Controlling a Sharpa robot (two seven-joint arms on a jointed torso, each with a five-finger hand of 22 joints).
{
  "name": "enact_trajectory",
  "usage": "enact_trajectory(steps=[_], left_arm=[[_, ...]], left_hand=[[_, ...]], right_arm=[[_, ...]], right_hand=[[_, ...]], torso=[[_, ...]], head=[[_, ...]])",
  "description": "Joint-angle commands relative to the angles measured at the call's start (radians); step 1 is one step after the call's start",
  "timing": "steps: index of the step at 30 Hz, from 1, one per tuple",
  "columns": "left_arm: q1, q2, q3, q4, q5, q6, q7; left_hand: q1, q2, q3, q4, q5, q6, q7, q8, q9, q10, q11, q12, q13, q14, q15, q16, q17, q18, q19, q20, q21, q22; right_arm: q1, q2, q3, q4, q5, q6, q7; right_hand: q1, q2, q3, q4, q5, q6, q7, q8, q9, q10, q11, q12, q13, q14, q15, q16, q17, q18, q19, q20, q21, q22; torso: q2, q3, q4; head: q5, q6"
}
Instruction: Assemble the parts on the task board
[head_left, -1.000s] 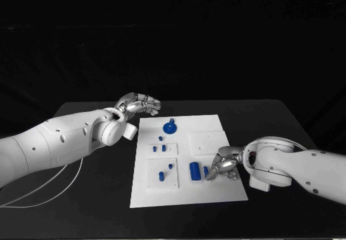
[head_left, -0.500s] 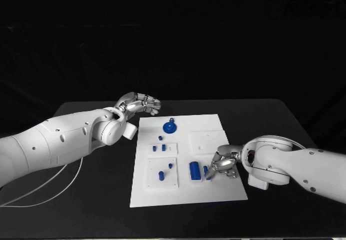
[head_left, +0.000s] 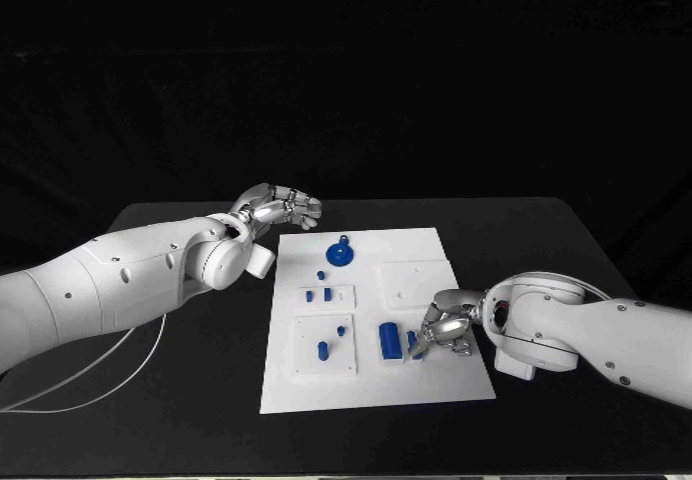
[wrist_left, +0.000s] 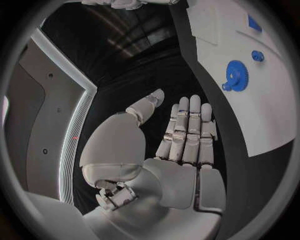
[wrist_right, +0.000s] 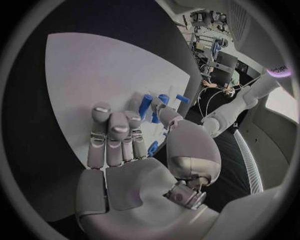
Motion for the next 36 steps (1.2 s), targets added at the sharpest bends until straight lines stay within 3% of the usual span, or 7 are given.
enact_trajectory(steps=[1,6,9,13,15,25,36], left_arm=[[0.0,0.001,0.0,0.002,0.0,0.013,0.005],[0.0,0.001,0.0,0.002,0.0,0.012,0.005],[0.0,0.001,0.0,0.001,0.0,0.012,0.005],[0.0,0.001,0.0,0.002,0.0,0.012,0.005],[0.0,0.001,0.0,0.002,0.0,0.013,0.004],[0.0,0.001,0.0,0.002,0.0,0.013,0.004],[0.0,-0.001,0.0,0.002,-0.001,0.015,0.002]], left_hand=[[-0.009,-0.001,0.0,0.006,-0.007,-0.007,-0.001,0.004,-0.001,-0.006,0.001,0.0,-0.001,0.002,0.004,-0.007,0.001,0.01,-0.002,0.003,-0.006,0.001],[-0.009,-0.001,0.0,0.006,-0.007,-0.007,-0.001,0.004,-0.001,-0.006,0.001,0.0,-0.001,0.002,0.004,-0.007,0.002,0.01,-0.002,0.003,-0.007,0.002],[-0.009,-0.001,0.0,0.006,-0.007,-0.007,-0.001,0.004,-0.001,-0.006,0.001,0.0,-0.001,0.002,0.004,-0.007,0.002,0.01,-0.002,0.003,-0.007,0.002],[-0.01,-0.001,0.0,0.007,-0.008,-0.007,-0.001,0.004,-0.002,-0.006,0.002,0.0,-0.002,0.002,0.004,-0.008,0.003,0.01,-0.002,0.003,-0.007,0.002],[-0.01,-0.001,0.0,0.007,-0.008,-0.007,-0.001,0.004,-0.002,-0.006,0.002,0.0,-0.002,0.002,0.004,-0.008,0.003,0.01,-0.002,0.003,-0.007,0.002],[-0.01,-0.001,0.0,0.007,-0.008,-0.008,-0.001,0.004,-0.002,-0.006,0.002,0.0,-0.002,0.002,0.004,-0.009,0.004,0.01,-0.002,0.003,-0.007,0.003],[-0.009,-0.001,0.0,0.007,-0.008,-0.008,-0.001,0.004,-0.002,-0.006,0.002,0.0,-0.002,0.002,0.004,-0.009,0.005,0.01,-0.002,0.003,-0.008,0.003]], right_arm=[[-0.014,0.003,-0.011,-0.007,-0.033,0.016,-0.024],[-0.014,-0.003,-0.011,-0.008,-0.025,0.018,-0.02],[-0.014,-0.007,-0.011,-0.008,-0.012,0.018,-0.014],[-0.014,-0.014,-0.011,-0.006,0.015,0.013,0.001],[-0.014,-0.018,-0.011,-0.004,0.018,0.011,0.006],[-0.014,-0.042,-0.011,0.01,0.018,0.02,0.019],[-0.014,-0.061,-0.011,0.013,0.014,0.042,0.03]], right_hand=[[0.007,0.002,-0.001,-0.005,0.0,0.002,0.006,-0.004,-0.01,0.008,0.0,-0.005,0.002,0.001,-0.004,0.002,0.001,0.029,0.008,0.002,0.005,0.01],[-0.011,-0.017,-0.019,-0.007,-0.001,0.002,0.007,-0.004,-0.01,0.009,0.0,-0.006,0.001,0.001,-0.003,0.002,0.002,0.029,0.008,0.004,0.006,0.01],[-0.037,-0.046,-0.043,-0.004,-0.002,0.0,0.008,-0.005,-0.01,0.008,0.002,-0.006,0.001,0.001,-0.003,0.002,0.002,0.029,0.007,0.007,0.006,0.011],[-0.129,-0.083,-0.135,-0.003,0.002,-0.005,0.008,-0.007,-0.01,0.003,0.001,-0.009,0.002,-0.003,-0.003,0.001,0.002,0.029,-0.001,0.008,0.003,0.01],[-0.171,-0.054,-0.21,-0.049,0.002,-0.008,0.004,-0.007,-0.008,-0.001,-0.005,-0.01,0.003,-0.009,-0.009,0.0,0.003,0.029,-0.01,-0.004,-0.004,0.008],[-0.168,-0.051,-0.245,-0.052,0.0,-0.008,0.001,-0.008,-0.008,-0.002,-0.006,-0.012,0.003,-0.009,-0.011,-0.001,0.003,0.029,-0.01,-0.012,-0.008,0.005],[-0.014,-0.003,-0.251,-0.053,0.0,-0.006,0.002,-0.009,-0.009,0.001,-0.005,-0.012,0.005,-0.007,-0.01,-0.002,0.003,0.029,-0.008,-0.015,-0.008,0.006]], torso=[[0.0,0.0,0.0],[0.0,-0.0006,0.0],[0.0,-0.0005,0.0],[0.0,-0.0003,0.0],[0.0,-0.0003,0.0001],[0.0,-0.0001,-0.0005],[0.0,0.0002,-0.0005]], head=[[0.0,0.0],[0.0,0.001],[0.001,0.001],[0.001,0.003],[0.001,0.003],[0.001,0.005],[0.0,0.004]])
